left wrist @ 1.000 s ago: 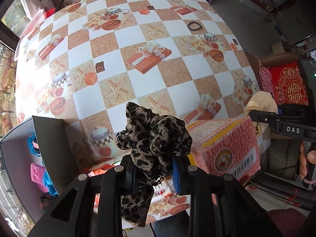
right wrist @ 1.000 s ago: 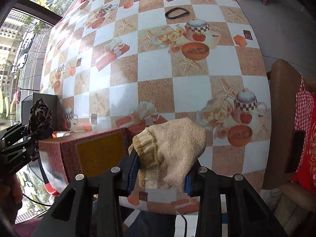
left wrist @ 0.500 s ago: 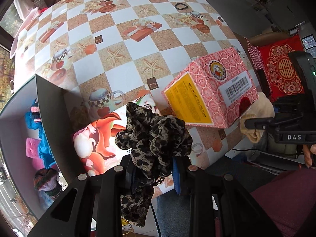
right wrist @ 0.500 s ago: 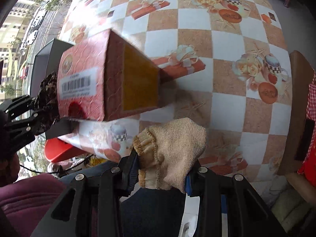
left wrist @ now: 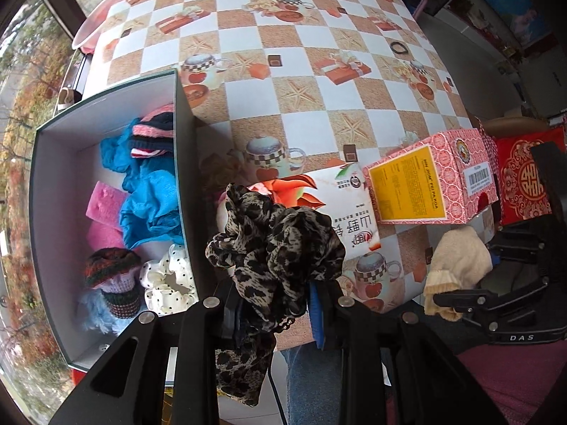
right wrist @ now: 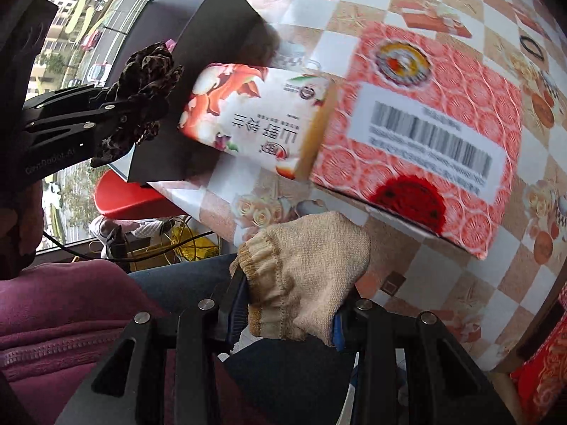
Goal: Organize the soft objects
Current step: 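Lift the scrunchie and beige cuff and carry them over the white box with both tools, then hold the scrunchie and beige cuff above the box with both tools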
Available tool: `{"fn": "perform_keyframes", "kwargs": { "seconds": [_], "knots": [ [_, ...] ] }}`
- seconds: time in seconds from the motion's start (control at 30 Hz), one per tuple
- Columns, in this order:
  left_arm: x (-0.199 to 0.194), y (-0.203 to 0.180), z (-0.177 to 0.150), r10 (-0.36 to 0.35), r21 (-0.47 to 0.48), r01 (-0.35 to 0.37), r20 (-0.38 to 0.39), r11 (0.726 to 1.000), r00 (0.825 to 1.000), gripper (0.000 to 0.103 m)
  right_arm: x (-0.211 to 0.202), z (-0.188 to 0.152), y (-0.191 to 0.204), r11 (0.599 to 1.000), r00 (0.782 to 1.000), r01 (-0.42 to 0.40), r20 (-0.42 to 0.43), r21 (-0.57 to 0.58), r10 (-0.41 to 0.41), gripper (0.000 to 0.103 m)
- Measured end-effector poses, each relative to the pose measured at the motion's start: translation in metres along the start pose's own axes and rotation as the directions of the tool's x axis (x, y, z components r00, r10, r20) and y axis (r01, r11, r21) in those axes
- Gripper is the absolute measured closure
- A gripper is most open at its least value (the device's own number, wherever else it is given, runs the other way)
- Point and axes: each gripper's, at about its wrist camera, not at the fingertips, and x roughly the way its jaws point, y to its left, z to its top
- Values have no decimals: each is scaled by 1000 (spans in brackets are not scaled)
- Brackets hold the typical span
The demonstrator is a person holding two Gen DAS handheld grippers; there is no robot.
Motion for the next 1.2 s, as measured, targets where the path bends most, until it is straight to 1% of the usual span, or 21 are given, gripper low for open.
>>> {"fn": "perform_keyframes", "kwargs": {
  "seconds": [0.3, 0.63, 0.97, 1.2],
  "knots": [
    [-7, 41, -11, 10, -138, -4, 47, 990, 999, 73, -12, 45, 45, 992, 999, 38, 23, -120, -35, 64],
    [-8, 82, -26, 20, -278, 1, 73, 961, 997, 73, -17, 83, 89, 975, 998, 53, 36, -215, -46, 64],
    [-12, 115, -46, 48, -374, -13, 84, 927, 995, 73, -9, 106, 128, 950, 998, 53, 34, -307, -45, 64],
    [-13, 133, -55, 76, -436, -31, 86, 899, 993, 73, -3, 117, 145, 943, 998, 68, 32, -325, -61, 64]
  ]
}}
